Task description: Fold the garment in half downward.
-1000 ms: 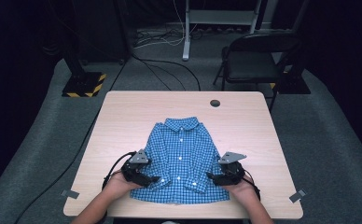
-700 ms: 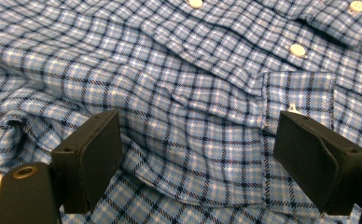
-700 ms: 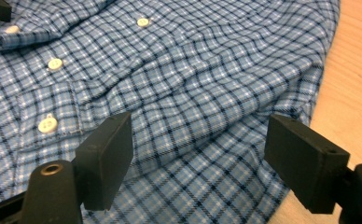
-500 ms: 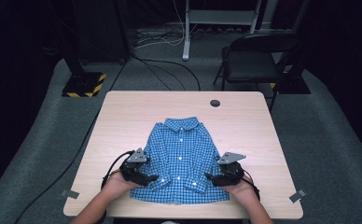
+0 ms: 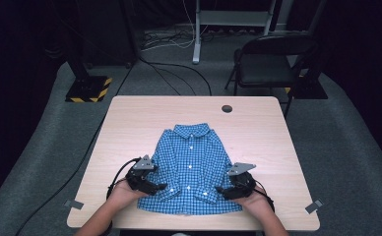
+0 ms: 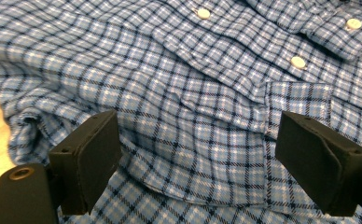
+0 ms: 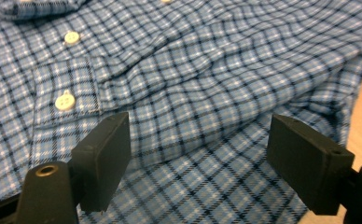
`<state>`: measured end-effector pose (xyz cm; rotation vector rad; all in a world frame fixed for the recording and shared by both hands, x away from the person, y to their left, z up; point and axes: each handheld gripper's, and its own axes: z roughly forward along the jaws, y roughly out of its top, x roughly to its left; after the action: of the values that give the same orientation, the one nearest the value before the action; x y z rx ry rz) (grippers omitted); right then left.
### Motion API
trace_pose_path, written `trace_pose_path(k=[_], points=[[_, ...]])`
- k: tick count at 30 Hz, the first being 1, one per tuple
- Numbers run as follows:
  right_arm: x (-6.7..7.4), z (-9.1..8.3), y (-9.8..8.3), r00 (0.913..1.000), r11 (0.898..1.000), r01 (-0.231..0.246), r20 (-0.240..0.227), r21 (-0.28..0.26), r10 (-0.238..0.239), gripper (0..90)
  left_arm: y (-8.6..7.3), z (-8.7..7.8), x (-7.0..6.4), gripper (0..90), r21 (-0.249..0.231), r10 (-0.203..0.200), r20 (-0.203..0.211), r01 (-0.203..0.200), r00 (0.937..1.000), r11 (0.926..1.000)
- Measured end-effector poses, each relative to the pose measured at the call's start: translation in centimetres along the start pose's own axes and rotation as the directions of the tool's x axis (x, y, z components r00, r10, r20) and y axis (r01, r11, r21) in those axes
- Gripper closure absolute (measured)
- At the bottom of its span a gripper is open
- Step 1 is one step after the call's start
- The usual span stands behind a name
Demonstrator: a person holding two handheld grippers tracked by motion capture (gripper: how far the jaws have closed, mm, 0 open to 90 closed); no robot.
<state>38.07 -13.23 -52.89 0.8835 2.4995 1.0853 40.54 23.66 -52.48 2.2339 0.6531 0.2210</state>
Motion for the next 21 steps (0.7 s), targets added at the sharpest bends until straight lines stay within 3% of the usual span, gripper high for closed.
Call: trace_pose_path(k=[6, 10, 21], points=[[0.10, 0.26, -0.09, 0.9997, 1.000, 0.004, -0.023, 0.015, -0.003, 22.1, 0.04, 0.64, -0.13, 12.3, 0.023, 0.008, 0.005, -0.008, 1.0000, 0.9997], [0.20, 0.24, -0.15, 0.9995, 1.000, 0.007, -0.029, 0.009, -0.007, 24.4, 0.00, 0.57, -0.09, 12.1, 0.026, -0.006, 0.010, 0.005, 0.9999, 0.9996], [0.50, -0.04, -0.37, 0.9982, 1.000, 0.026, -0.053, 0.010, -0.026, 26.6, -0.11, 0.39, -0.73, 11.8, 0.050, 0.015, 0.009, -0.015, 0.9998, 0.9986]])
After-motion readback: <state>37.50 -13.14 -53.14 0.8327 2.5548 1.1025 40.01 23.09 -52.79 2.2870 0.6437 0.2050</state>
